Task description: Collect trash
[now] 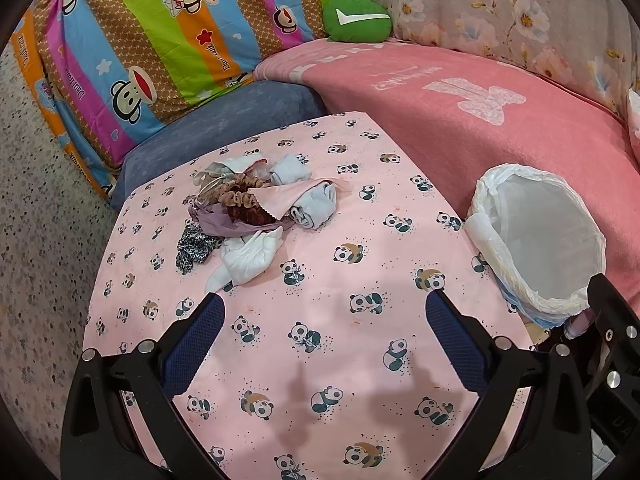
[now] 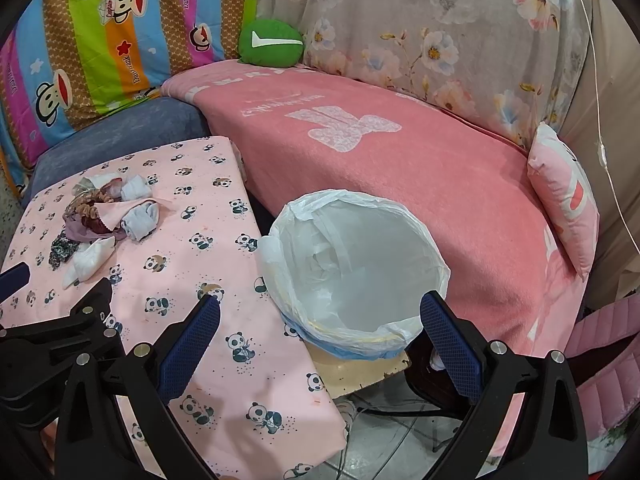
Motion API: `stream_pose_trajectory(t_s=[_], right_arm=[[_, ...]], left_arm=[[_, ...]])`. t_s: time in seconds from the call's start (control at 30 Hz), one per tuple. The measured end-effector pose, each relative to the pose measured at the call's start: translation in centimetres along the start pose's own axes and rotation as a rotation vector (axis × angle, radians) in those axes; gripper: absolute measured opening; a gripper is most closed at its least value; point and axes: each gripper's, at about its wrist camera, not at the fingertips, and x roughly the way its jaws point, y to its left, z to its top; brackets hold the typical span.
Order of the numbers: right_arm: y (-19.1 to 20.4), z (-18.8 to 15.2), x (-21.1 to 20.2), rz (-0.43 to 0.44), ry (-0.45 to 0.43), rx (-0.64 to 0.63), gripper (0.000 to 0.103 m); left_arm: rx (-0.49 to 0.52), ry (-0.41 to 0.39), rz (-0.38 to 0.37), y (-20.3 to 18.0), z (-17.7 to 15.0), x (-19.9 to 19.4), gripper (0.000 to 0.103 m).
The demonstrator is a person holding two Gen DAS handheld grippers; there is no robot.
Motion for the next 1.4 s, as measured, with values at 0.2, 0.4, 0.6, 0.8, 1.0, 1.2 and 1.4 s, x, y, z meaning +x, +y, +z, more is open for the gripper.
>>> stream_pose_trajectory(t_s=[0.2, 0.4, 0.6, 0.8, 1.0, 1.2, 1.4], right_arm=[[-0.04, 0.04, -0.11, 0.0, -0.002, 0.002, 0.098], [-0.15, 0.09, -0.15, 0.0, -0.002, 0.004, 0.098], [-0.4, 0.21, -0.16, 0.0, -0.002, 0.007, 0.098], [-0.48, 0.24, -0.22, -0.002, -0.003, 0.007, 0.098], [-0.49, 0.23, -0.26, -0.003, -0.003, 0.006, 0.098], [-0.5, 0.23, -0.26, -0.003, -0.004, 0.005, 0.098], [-0.5, 0.22, -0.27, -0.003, -0.005, 0.006, 0.098]], left_arm=[[0.001, 0.0, -0.001, 0.02, -0.01, -0.01, 0.096], [0.0, -0.002, 0.0, 0.01, 0.04, 0.02, 0.096], [0.002, -0.007, -0.001, -0.15, 0.12, 0.03, 0.096], [0.005, -0.013, -0.002, -0.23, 0.17, -0.08, 0.096], [0.005, -0.014, -0.002, -0.25, 0.15, -0.08, 0.096], [0.004, -0.014, -0.002, -0.24, 0.12, -0.07, 0.096], [0.003, -0.014, -0.003, -0.23, 0.09, -0.12, 0.096]])
